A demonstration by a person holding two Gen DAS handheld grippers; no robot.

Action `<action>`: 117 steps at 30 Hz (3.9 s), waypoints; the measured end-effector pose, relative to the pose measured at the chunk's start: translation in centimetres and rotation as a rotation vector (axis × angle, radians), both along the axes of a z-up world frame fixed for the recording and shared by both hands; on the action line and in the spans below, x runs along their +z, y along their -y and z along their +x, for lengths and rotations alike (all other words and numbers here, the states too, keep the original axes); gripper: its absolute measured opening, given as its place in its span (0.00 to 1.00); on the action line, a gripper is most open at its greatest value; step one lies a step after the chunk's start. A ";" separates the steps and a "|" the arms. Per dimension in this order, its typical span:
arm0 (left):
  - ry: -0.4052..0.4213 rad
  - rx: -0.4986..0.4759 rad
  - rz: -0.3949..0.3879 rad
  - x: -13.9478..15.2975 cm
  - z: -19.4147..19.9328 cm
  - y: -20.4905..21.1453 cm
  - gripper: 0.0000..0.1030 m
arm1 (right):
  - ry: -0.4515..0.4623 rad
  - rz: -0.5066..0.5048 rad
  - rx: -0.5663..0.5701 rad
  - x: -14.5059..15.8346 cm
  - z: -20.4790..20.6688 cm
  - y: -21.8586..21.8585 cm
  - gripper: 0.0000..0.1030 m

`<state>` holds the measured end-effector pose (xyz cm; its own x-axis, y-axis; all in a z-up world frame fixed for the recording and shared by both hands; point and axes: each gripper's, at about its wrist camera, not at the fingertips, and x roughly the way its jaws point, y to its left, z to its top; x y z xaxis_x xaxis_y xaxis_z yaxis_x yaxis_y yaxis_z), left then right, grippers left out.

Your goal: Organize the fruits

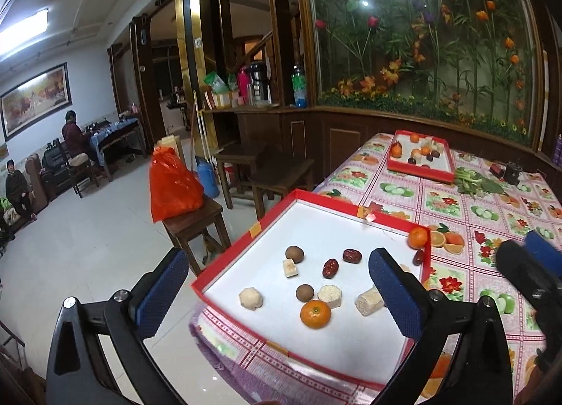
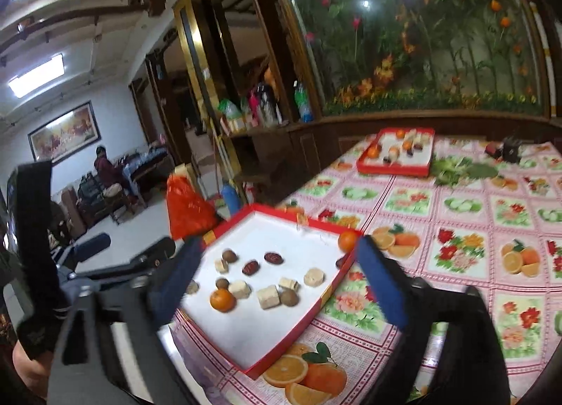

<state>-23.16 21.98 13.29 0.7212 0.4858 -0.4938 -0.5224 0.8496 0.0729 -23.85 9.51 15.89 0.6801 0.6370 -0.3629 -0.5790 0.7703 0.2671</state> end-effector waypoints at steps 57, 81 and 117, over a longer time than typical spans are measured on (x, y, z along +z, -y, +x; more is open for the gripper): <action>0.093 0.076 0.060 3.3 -4.7 0.8 1.00 | 0.092 -0.033 -0.086 2.2 -3.7 1.1 1.00; 0.087 0.075 0.053 2.8 -4.6 0.7 1.00 | 0.089 -0.038 -0.081 1.8 -3.6 0.9 1.00; 0.080 0.071 0.046 2.0 -4.6 1.3 1.00 | 0.084 -0.041 -0.084 1.3 -3.8 0.8 1.00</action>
